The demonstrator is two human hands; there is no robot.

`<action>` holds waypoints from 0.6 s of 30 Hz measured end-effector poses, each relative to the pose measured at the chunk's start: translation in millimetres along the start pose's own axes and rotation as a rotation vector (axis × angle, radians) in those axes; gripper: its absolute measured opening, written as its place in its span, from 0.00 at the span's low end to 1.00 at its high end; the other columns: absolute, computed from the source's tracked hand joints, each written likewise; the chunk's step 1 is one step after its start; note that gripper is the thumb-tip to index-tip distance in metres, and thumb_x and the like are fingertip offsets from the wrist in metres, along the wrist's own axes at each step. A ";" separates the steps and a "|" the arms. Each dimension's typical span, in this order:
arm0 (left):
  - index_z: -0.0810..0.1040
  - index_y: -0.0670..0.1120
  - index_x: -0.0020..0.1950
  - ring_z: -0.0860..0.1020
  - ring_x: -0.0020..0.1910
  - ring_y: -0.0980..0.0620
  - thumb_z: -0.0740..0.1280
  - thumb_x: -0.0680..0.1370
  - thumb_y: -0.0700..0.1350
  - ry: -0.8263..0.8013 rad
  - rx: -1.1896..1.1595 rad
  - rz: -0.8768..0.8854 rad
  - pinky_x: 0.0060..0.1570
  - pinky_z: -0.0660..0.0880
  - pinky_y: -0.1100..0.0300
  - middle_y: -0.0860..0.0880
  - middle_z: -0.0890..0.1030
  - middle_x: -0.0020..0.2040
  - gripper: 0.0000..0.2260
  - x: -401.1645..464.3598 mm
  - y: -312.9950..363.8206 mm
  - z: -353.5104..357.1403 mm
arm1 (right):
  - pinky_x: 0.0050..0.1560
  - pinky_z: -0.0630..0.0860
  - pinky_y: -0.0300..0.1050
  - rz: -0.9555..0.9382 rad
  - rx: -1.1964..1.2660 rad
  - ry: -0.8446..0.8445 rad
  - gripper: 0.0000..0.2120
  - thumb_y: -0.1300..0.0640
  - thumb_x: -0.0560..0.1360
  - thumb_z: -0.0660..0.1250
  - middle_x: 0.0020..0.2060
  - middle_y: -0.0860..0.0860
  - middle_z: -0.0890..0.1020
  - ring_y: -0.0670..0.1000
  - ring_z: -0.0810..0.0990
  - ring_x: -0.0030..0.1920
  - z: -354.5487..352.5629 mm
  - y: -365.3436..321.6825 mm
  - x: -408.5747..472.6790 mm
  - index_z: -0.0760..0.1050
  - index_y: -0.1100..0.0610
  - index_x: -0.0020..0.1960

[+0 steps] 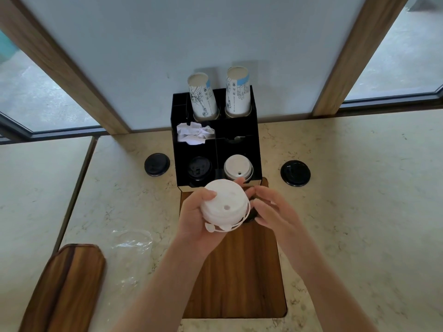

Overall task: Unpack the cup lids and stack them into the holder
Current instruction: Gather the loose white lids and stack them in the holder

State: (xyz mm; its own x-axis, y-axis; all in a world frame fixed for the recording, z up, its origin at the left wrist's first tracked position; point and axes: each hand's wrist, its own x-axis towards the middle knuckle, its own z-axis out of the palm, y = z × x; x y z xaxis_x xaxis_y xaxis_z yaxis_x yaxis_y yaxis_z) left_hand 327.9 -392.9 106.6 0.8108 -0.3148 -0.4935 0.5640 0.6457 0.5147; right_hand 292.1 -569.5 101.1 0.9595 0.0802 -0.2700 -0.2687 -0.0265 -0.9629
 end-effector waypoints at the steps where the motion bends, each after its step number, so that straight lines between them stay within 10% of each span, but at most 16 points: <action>1: 0.74 0.36 0.71 0.73 0.71 0.33 0.62 0.71 0.42 -0.050 0.012 -0.016 0.72 0.67 0.37 0.34 0.74 0.72 0.28 0.2 3.2 0.8 | 0.60 0.81 0.48 0.071 0.053 -0.005 0.23 0.40 0.75 0.67 0.61 0.47 0.82 0.44 0.81 0.60 0.1 -1.5 0.8 0.76 0.49 0.67; 10: 0.81 0.41 0.62 0.80 0.56 0.37 0.65 0.75 0.47 -0.153 -0.008 0.017 0.53 0.80 0.43 0.36 0.80 0.59 0.19 1.5 13.1 6.2 | 0.47 0.84 0.45 0.231 0.232 -0.017 0.25 0.41 0.69 0.73 0.48 0.50 0.87 0.51 0.87 0.49 17.2 -7.7 8.3 0.79 0.52 0.61; 18: 0.80 0.41 0.63 0.83 0.51 0.39 0.70 0.76 0.64 -0.012 -0.101 -0.312 0.50 0.81 0.43 0.37 0.82 0.56 0.29 -0.8 4.8 0.3 | 0.66 0.75 0.42 -0.159 -0.236 -0.152 0.33 0.36 0.73 0.71 0.69 0.37 0.73 0.41 0.73 0.69 -1.2 -18.4 22.8 0.66 0.37 0.75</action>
State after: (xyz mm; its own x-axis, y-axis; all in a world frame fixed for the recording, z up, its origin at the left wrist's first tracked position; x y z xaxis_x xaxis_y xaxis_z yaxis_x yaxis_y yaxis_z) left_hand 330.0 -389.8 109.7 0.6035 -0.5159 -0.6081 0.7677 0.5822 0.2680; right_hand 319.0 -568.4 112.7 0.9594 0.2497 -0.1308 -0.0721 -0.2310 -0.9703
